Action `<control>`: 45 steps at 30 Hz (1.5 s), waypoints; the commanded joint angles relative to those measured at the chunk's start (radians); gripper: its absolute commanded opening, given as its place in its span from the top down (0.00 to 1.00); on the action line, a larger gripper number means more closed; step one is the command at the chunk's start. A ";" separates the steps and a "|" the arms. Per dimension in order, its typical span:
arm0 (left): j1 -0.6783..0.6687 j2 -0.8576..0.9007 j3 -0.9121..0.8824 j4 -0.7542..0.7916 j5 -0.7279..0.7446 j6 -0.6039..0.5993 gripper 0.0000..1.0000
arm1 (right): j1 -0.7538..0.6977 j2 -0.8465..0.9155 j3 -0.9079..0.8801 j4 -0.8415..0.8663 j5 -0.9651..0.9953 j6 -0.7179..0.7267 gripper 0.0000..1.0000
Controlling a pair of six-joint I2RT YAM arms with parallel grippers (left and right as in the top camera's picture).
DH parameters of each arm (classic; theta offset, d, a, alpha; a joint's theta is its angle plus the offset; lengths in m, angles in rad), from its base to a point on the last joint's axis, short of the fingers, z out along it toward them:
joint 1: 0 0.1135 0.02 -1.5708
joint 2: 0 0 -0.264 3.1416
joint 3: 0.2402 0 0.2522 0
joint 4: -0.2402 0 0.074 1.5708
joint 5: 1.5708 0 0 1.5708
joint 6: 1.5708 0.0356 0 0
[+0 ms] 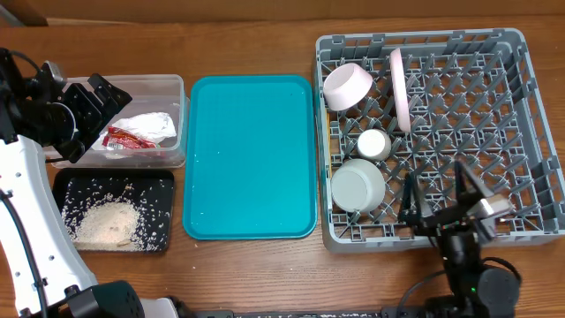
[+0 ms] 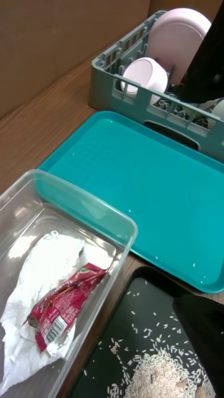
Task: Sort waste into correct bins and load items into the dishwasher
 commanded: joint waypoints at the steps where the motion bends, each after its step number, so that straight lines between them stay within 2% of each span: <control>1: -0.001 -0.019 0.015 0.005 0.001 0.012 0.00 | 0.005 -0.059 -0.068 0.011 -0.002 0.003 0.00; 5: -0.001 -0.019 0.015 0.004 0.001 0.012 0.00 | 0.003 -0.080 -0.105 -0.008 0.009 -0.002 0.00; 8: -0.001 -0.019 0.015 0.004 0.001 0.012 0.00 | 0.003 -0.080 -0.105 -0.046 0.017 -0.062 0.00; 12: -0.001 -0.019 0.015 0.005 0.001 0.012 0.00 | 0.002 -0.080 -0.105 -0.148 0.025 -0.137 0.00; 16: -0.001 -0.019 0.015 0.005 0.001 0.012 0.00 | -0.012 -0.080 -0.105 -0.231 0.035 -0.142 0.00; 20: -0.001 -0.019 0.015 0.004 0.001 0.012 0.00 | -0.016 -0.080 -0.105 -0.219 -0.064 -0.366 0.00; 22: -0.001 -0.019 0.015 0.005 0.001 0.012 0.00 | -0.016 -0.080 -0.105 -0.219 -0.067 -0.426 0.00; 31: -0.001 -0.019 0.015 0.005 0.001 0.012 0.00 | -0.020 -0.080 -0.105 -0.219 -0.014 -0.317 0.00; 37: -0.001 -0.019 0.015 0.005 0.001 0.012 0.00 | -0.022 -0.080 -0.105 -0.234 0.106 -0.144 0.00; 45: -0.001 -0.019 0.015 0.005 0.001 0.012 0.00 | -0.022 -0.080 -0.105 -0.237 0.106 -0.142 0.00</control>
